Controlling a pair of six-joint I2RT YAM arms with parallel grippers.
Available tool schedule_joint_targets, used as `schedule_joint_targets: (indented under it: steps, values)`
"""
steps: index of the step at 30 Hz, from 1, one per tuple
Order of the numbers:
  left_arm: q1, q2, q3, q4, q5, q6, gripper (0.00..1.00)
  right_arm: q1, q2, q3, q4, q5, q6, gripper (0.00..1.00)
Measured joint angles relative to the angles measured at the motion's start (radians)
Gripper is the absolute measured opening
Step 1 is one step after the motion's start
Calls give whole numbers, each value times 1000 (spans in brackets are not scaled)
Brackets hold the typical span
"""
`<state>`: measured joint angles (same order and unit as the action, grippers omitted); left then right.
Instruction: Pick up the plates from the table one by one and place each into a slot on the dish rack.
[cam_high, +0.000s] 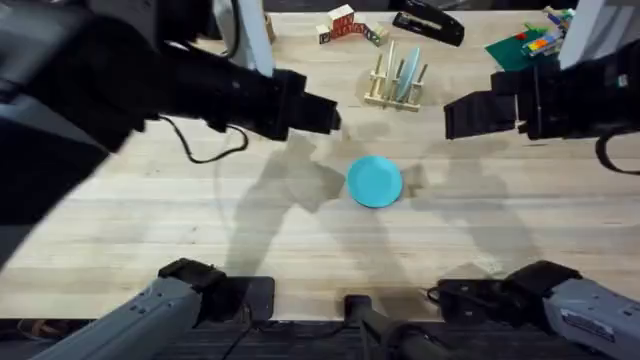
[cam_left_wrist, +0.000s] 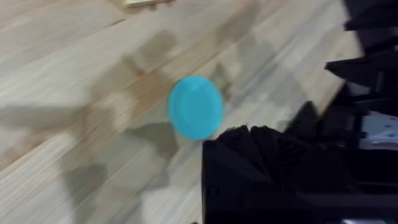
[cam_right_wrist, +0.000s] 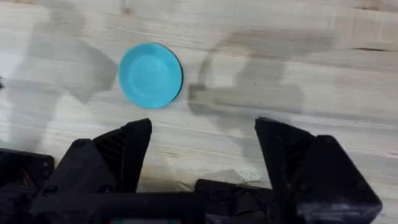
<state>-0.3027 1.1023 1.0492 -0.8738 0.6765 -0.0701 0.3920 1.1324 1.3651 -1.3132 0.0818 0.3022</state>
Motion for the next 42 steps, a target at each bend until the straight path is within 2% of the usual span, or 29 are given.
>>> schedule_joint_targets:
  steps: [4, 8, 16, 20, 28, 38, 42]
  values:
    - [0, 0, -118, 167, 92, -65, 43, 0, 0, 0, 0, 0, -6, 995]
    - [0, 0, -215, 291, 147, -129, 42, 0, 0, 0, 0, 0, -12, 993]
    - [0, 10, -358, 408, 186, -224, 42, 0, 0, 0, 0, 0, -12, 995]
    - [-8, 64, -377, 451, 193, -246, 42, 0, 0, 0, 0, 0, -12, 994]
    - [-66, 215, -378, 555, 196, -260, 42, 0, 0, 0, 0, 0, -12, 995]
    - [-69, 328, -378, 618, 196, -264, 42, 0, 0, 0, 0, 0, -15, 993]
    - [-84, 373, -378, 675, 196, -264, 42, 0, 0, 0, 0, 0, -16, 993]
